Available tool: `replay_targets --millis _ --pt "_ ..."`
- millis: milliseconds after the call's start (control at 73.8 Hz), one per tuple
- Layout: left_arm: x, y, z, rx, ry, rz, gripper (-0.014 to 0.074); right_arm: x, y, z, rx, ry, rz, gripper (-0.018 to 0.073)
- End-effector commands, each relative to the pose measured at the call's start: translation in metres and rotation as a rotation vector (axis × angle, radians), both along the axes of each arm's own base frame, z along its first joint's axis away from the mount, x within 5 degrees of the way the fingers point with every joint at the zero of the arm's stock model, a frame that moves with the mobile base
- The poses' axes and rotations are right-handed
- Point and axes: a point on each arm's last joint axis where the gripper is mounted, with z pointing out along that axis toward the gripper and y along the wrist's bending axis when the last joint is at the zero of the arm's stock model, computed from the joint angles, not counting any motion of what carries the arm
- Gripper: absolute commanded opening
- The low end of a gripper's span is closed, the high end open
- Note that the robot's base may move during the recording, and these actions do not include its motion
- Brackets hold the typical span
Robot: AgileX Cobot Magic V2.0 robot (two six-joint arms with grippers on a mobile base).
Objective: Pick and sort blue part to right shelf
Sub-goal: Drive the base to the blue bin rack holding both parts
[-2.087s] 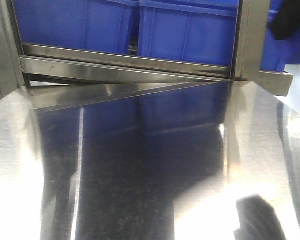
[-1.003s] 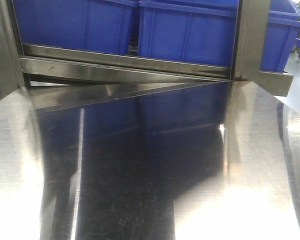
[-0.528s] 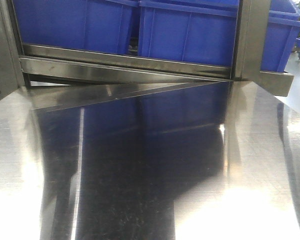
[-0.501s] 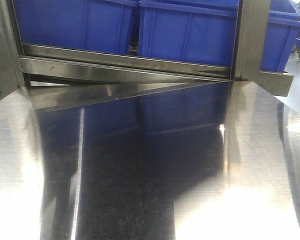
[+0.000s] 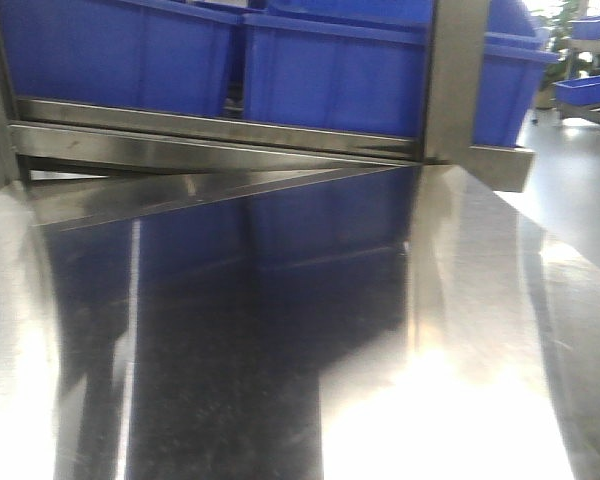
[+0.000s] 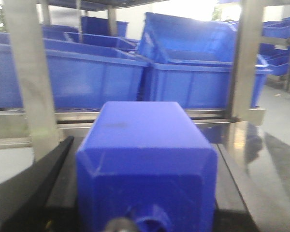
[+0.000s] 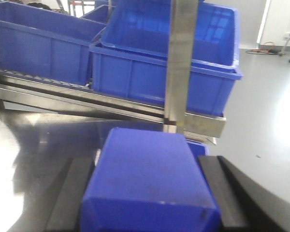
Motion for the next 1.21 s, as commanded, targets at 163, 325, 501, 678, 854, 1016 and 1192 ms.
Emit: replay_targets --millis 163,325,501,678,854,1016,1192 --pt "-0.0016 0.0003 0.0153 -0.032 -0.094 -0.007 0.0303 -0.0020 0.0005 0.0176 0.003 -0.113 0.015 0.0281" --pt "-0.0016 0.0003 0.0153 -0.032 -0.094 -0.007 0.0303 -0.0019 0.0005 0.0174 0.002 -0.112 0.015 0.0281" --pt "-0.0016 0.0003 0.0153 -0.032 -0.094 -0.007 0.0303 -0.0018 0.0006 0.0170 0.002 -0.111 0.015 0.0281" --pt "-0.0016 0.0003 0.0153 -0.032 -0.094 -0.007 0.0303 -0.0018 0.0007 0.0171 0.002 -0.112 0.015 0.0281" --pt "-0.0016 0.0003 0.0153 -0.032 -0.094 -0.007 0.0303 -0.0018 0.0007 0.0171 0.002 -0.112 0.015 0.0281" --pt "-0.0016 0.0003 0.0153 -0.032 -0.094 -0.007 0.0303 -0.0018 0.0006 0.0171 0.002 -0.111 0.015 0.0281" --pt "-0.0016 0.0003 0.0153 -0.032 -0.094 -0.007 0.0303 -0.0018 0.0007 0.0171 0.002 -0.112 0.016 0.0281"
